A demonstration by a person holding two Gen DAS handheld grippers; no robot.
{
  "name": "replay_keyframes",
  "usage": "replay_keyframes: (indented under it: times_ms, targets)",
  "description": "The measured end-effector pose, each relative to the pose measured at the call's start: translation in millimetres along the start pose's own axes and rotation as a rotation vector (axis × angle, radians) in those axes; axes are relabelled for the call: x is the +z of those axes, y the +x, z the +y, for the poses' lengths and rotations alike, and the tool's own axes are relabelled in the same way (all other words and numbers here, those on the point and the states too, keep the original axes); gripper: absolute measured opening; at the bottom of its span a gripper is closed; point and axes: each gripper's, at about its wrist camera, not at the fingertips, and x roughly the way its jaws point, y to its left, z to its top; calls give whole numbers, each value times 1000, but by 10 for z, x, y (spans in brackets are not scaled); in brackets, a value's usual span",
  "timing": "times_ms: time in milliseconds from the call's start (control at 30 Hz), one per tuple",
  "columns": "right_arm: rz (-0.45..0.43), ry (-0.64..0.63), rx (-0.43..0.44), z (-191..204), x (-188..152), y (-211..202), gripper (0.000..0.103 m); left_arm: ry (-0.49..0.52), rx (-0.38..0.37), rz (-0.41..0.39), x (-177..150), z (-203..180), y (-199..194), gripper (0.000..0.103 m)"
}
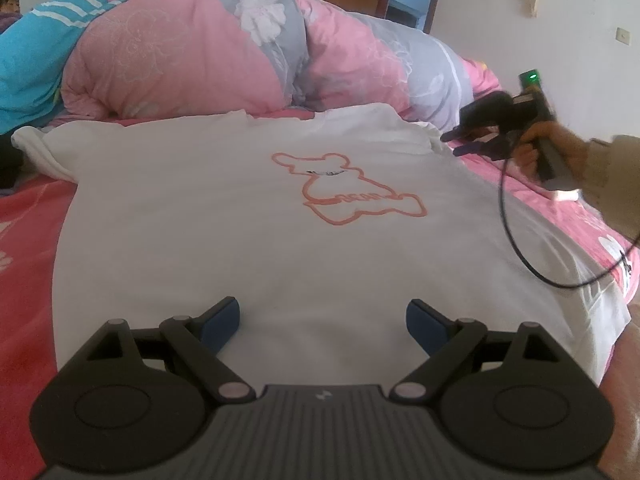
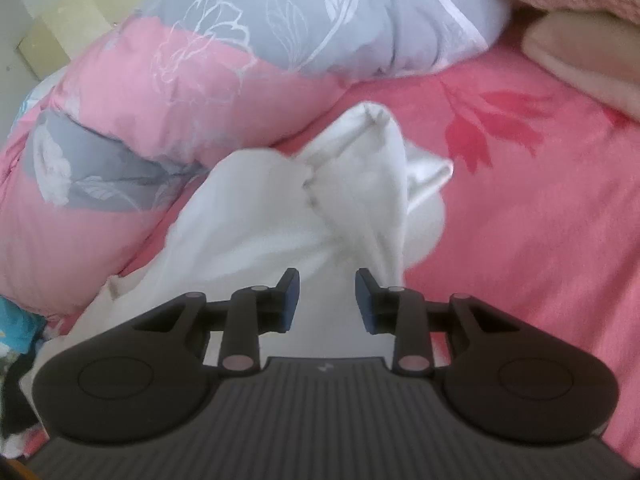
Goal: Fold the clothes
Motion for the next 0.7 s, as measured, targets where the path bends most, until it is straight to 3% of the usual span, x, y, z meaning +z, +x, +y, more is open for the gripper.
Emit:
replay_keyframes:
  times_ms: [200, 333, 500, 700]
  targets:
    - [35, -124, 109, 366, -482, -388, 43, 19, 23, -11, -14, -37, 9, 91]
    - [72, -222, 112, 554, -846, -434, 43, 0, 9, -27, -20, 6, -20, 91]
    - [125, -235, 175, 655, -1143, -575, 45, -19, 20, -45, 25, 30, -79, 91]
    - [106, -363, 151, 775, -1283, -732, 53, -28, 61, -54, 317, 22, -137, 91]
